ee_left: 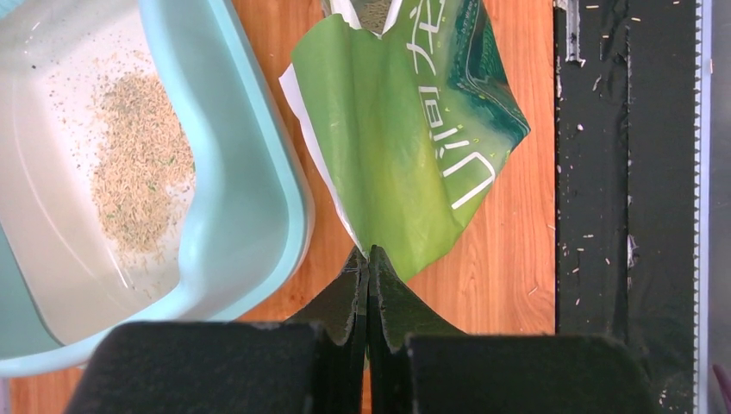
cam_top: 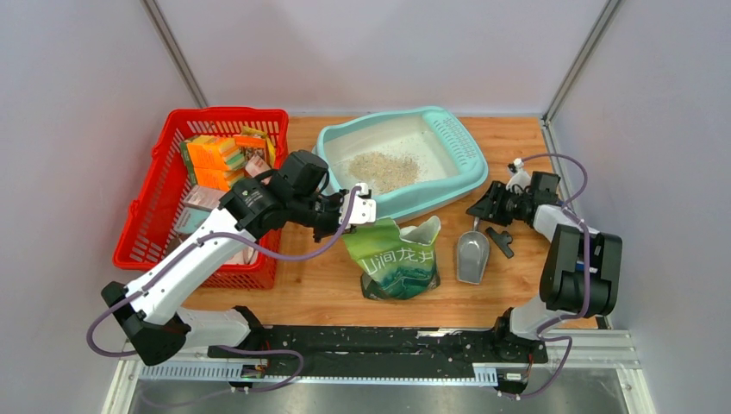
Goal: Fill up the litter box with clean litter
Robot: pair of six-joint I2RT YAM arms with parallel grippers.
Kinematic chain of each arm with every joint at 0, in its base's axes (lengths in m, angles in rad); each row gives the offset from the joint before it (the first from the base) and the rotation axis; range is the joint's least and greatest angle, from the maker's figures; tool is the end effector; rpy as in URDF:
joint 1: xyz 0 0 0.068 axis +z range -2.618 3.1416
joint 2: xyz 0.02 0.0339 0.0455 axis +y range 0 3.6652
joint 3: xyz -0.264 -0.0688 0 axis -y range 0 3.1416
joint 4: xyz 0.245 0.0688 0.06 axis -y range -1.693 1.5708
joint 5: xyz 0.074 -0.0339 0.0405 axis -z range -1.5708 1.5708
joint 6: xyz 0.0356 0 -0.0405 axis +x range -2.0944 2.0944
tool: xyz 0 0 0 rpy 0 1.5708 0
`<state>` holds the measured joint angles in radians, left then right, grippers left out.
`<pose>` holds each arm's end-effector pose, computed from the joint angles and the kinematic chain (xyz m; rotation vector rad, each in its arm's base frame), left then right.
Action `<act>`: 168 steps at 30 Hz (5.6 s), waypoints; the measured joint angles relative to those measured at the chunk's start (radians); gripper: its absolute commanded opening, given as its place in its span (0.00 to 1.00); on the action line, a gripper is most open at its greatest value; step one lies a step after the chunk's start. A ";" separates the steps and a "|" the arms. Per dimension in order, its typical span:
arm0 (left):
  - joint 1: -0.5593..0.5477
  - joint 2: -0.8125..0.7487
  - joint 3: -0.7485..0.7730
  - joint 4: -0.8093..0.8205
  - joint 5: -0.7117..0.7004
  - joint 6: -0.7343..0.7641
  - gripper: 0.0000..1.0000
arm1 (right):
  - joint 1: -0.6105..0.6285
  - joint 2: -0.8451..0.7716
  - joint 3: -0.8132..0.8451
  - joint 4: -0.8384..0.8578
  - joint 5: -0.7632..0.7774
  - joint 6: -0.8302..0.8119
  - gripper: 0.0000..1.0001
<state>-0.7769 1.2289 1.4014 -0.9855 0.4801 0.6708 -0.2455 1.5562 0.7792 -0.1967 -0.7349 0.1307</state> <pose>0.1561 -0.1766 0.3867 1.7212 1.6028 -0.6216 0.2865 -0.0472 0.1654 0.1677 2.3858 0.8708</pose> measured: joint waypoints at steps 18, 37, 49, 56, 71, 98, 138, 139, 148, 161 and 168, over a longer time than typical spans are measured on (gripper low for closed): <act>0.000 -0.006 -0.006 0.041 0.004 -0.042 0.00 | 0.054 -0.444 0.296 -0.442 0.086 -0.141 0.85; 0.000 -0.004 0.019 0.090 0.101 -0.195 0.00 | 0.340 -0.563 0.335 -0.724 -0.002 -0.074 0.83; 0.001 0.046 0.059 0.134 0.161 -0.307 0.00 | 0.427 -0.525 0.350 -0.795 0.066 -0.053 0.44; 0.001 0.060 0.068 0.150 0.174 -0.333 0.00 | 0.463 -0.466 0.457 -0.801 0.100 -0.049 0.43; 0.001 0.067 0.074 0.147 0.175 -0.313 0.00 | 0.390 -0.719 0.351 -0.825 -0.180 -0.370 0.89; 0.001 0.068 0.077 0.141 0.175 -0.314 0.00 | 0.580 -0.805 -0.005 -0.477 -0.143 -0.519 0.66; 0.181 0.180 0.286 0.247 0.027 -0.132 0.14 | 0.644 -0.793 -0.101 -0.275 -0.068 -0.414 0.15; 0.186 0.218 0.280 0.252 0.040 -0.129 0.12 | 0.644 -0.794 -0.102 -0.273 -0.068 -0.413 0.15; 0.074 0.435 0.169 0.278 0.148 -0.132 0.11 | 0.644 -0.801 -0.106 -0.265 -0.062 -0.408 0.15; -0.037 0.451 0.135 0.441 0.287 -0.235 0.11 | 0.644 -0.784 -0.105 -0.258 -0.059 -0.408 0.13; -0.053 0.480 0.110 0.508 0.360 -0.321 0.11 | 0.644 -0.743 -0.083 -0.270 -0.060 -0.427 0.13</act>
<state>-0.8299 1.7088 1.5112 -0.4778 0.8406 0.3496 0.3988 0.8131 0.6964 -0.4664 -0.7948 -0.2966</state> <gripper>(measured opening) 0.109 0.138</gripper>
